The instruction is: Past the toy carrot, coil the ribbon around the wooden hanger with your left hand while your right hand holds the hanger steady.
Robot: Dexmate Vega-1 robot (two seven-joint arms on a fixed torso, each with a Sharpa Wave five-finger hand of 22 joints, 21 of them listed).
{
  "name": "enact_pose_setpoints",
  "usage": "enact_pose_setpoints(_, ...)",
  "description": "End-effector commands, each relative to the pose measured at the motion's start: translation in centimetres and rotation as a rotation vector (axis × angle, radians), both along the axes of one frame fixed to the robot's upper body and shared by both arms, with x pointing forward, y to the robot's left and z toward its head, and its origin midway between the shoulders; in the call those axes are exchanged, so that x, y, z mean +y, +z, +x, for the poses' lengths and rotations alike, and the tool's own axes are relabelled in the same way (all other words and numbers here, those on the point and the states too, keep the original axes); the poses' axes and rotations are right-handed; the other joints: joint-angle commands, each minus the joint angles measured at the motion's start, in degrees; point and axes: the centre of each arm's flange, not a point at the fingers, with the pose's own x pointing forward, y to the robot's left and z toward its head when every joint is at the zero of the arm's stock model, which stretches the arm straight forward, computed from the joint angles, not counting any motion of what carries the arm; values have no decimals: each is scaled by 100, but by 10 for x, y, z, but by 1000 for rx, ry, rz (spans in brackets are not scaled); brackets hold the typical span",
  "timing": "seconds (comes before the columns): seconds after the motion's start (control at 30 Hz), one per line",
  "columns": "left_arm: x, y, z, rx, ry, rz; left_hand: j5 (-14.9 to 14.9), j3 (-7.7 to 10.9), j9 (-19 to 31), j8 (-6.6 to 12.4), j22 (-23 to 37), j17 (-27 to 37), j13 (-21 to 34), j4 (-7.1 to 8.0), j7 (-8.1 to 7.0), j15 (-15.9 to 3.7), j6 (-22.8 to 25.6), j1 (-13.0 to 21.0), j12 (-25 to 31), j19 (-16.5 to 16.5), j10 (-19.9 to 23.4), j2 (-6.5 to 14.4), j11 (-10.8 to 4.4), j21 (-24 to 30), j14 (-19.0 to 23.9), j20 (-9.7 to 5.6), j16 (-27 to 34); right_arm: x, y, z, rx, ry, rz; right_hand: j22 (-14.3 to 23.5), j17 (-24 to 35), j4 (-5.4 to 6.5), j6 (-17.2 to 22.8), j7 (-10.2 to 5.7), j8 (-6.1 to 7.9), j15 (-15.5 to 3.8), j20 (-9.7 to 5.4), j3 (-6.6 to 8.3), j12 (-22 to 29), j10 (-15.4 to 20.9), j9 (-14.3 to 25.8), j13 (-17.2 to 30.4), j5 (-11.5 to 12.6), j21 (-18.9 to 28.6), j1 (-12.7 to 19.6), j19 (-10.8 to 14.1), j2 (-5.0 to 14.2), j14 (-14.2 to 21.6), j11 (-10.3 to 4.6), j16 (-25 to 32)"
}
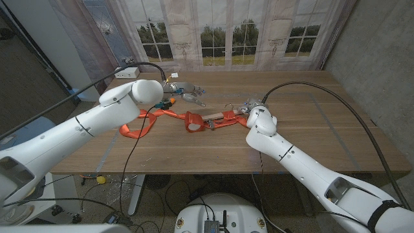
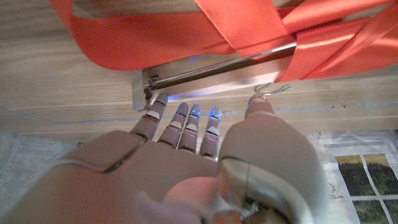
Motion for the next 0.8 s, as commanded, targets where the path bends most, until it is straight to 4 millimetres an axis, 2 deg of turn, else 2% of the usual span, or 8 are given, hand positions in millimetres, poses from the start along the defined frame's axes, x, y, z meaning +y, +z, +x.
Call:
enact_pose_setpoints(0.03,21,9,-6,-192,-92,-221,0,35,12,52,9,-7,-9,22,-11,-47,92,-49,43,-6,67,26,-16,-39,31,-31,51,-37,22,-21,-622,-20,295,-26,-21,116,162,36,52,-28,42,17,-7,47,8,-23,-72,-118,-180,-206,-17,-58,12,-17)
enact_pose_setpoints(0.13,27,10,-6,-216,-108,-255,5,49,11,72,9,-18,-23,18,-18,-55,155,-61,54,1,89,48,-1,-51,53,-33,59,-37,22,-22,-677,20,352,-30,-60,174,265,59,61,-68,85,61,28,179,7,-51,-121,-144,-266,-246,-9,81,-8,21)
enact_pose_setpoints(0.27,34,13,-6,-242,-127,-286,11,64,9,91,9,-32,-42,13,-26,-74,228,-82,75,21,137,72,-8,-64,98,-44,73,-38,21,-23,-744,89,441,-32,-88,192,349,96,75,-54,95,103,47,256,6,-67,-142,-141,-289,-225,1,111,21,17)
enact_pose_setpoints(0.5,50,16,-1,-255,-179,-339,27,94,8,93,10,-44,-64,15,-33,-96,267,-105,91,64,178,130,-13,-70,147,-75,90,-35,20,-27,-805,228,570,-33,-137,166,423,159,77,-10,77,194,50,311,4,-90,-157,-124,-250,-158,7,93,36,-14)
enact_pose_setpoints(0.8,76,17,11,-246,-284,-449,45,126,7,90,11,-57,-91,16,-42,-119,301,-141,109,91,229,183,10,-87,205,-122,106,-26,21,-37,-800,380,702,-32,-178,146,452,207,64,14,98,257,21,278,2,-110,-171,-118,-233,-123,-13,85,93,-36)
